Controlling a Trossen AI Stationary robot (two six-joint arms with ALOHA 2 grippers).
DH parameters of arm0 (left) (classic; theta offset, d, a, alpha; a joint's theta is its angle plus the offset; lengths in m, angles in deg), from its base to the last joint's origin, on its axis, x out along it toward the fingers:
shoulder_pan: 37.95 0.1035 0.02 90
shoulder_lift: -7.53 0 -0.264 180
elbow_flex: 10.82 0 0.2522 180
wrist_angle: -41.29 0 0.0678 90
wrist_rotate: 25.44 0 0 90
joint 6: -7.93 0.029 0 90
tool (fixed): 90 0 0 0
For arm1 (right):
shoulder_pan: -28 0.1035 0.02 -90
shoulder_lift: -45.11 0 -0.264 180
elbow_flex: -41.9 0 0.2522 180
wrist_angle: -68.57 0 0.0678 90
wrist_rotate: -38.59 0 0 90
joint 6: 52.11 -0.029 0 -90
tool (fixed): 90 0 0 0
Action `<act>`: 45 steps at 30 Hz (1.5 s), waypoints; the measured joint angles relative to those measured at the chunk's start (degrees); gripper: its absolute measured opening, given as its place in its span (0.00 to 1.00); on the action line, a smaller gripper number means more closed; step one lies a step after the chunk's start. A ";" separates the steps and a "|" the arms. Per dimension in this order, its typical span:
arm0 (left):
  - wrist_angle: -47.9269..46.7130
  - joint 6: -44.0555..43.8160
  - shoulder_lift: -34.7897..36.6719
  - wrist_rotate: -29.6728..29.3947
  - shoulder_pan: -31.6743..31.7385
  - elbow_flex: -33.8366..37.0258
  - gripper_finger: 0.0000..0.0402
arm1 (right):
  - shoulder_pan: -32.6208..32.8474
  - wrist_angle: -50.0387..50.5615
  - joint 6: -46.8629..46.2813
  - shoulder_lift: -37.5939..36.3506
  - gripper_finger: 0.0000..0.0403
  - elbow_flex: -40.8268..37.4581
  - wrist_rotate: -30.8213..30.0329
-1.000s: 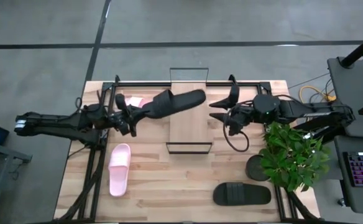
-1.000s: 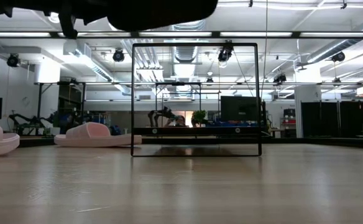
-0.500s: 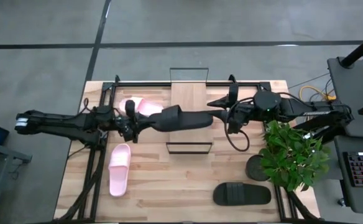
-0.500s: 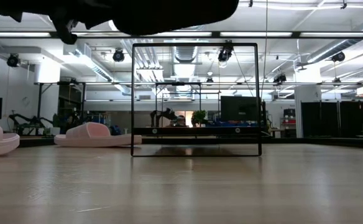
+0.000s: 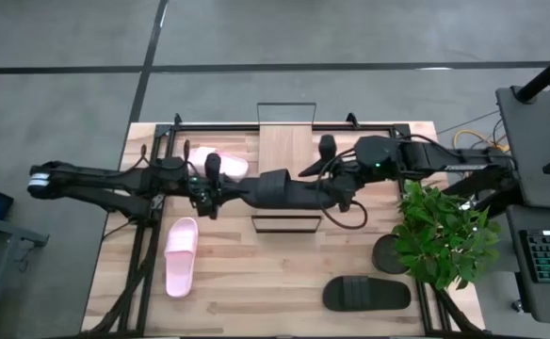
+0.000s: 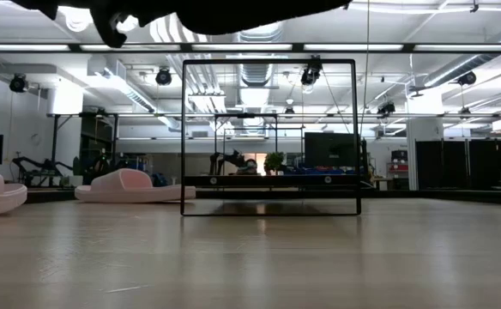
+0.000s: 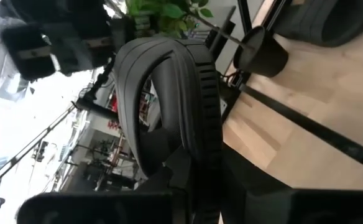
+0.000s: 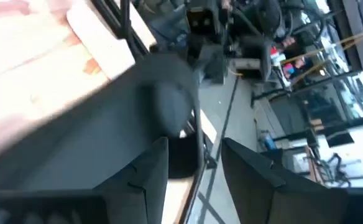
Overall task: Pick and place slides into the shelf
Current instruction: Put the top black slides on the shelf
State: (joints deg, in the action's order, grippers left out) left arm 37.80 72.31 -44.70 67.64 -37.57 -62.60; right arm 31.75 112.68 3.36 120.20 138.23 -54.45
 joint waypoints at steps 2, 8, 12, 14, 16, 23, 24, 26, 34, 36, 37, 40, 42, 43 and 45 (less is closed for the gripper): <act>-0.17 0.76 -1.32 -0.02 -0.01 -0.77 0.05 | -0.28 1.10 0.08 1.54 0.34 2.14 0.23; -0.20 0.96 -4.42 0.45 -0.03 -2.48 0.05 | -1.35 4.98 1.02 5.94 0.33 6.02 1.53; -0.08 1.00 -5.45 0.43 -0.01 -3.43 0.05 | -2.36 7.75 0.83 7.43 0.34 8.06 2.00; -0.11 1.03 -5.63 0.43 -0.01 -3.78 0.05 | -2.83 8.81 0.37 7.52 0.34 8.19 3.39; 0.03 1.03 -5.75 0.43 -0.01 -4.03 0.05 | -2.91 8.80 0.14 7.52 0.34 8.21 4.98; 0.18 2.27 -5.81 0.41 -0.02 -4.55 0.05 | -2.93 8.76 0.15 7.56 0.32 8.21 6.74; 0.48 2.25 -5.82 0.38 -0.01 -4.55 0.05 | -2.95 8.57 0.36 7.57 0.31 8.21 6.76; 0.77 2.30 -5.90 0.43 -0.01 -4.55 0.05 | -2.95 8.17 0.63 7.58 0.30 8.21 7.62; 1.25 2.61 -6.42 0.33 -0.01 -4.84 0.05 | -2.95 7.97 1.57 7.58 0.21 8.21 9.97; 1.92 3.42 -6.76 0.80 -0.01 -5.19 0.05 | -2.95 7.76 1.65 7.58 0.18 8.21 10.55; 1.95 3.70 -6.90 0.80 -0.01 -5.21 0.05 | -2.91 7.70 1.71 7.58 0.17 8.21 10.58; 2.44 3.76 -7.78 0.97 -0.03 -5.63 0.05 | -3.01 7.91 1.35 7.58 0.13 8.21 10.60; 2.46 3.78 -8.44 0.95 -0.03 -5.93 0.05 | -3.04 7.91 1.12 7.58 0.12 8.21 10.62; 2.48 3.78 -8.78 0.95 -0.01 -6.10 0.05 | -3.04 8.01 1.13 7.58 0.12 8.21 10.74; 2.56 4.03 -9.53 0.95 -0.02 -6.51 0.05 | -3.04 8.06 1.36 7.58 0.11 8.21 10.80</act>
State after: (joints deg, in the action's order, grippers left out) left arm 40.35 76.34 -54.23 68.60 -37.58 -69.10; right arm 28.71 120.75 4.72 127.79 146.44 -43.65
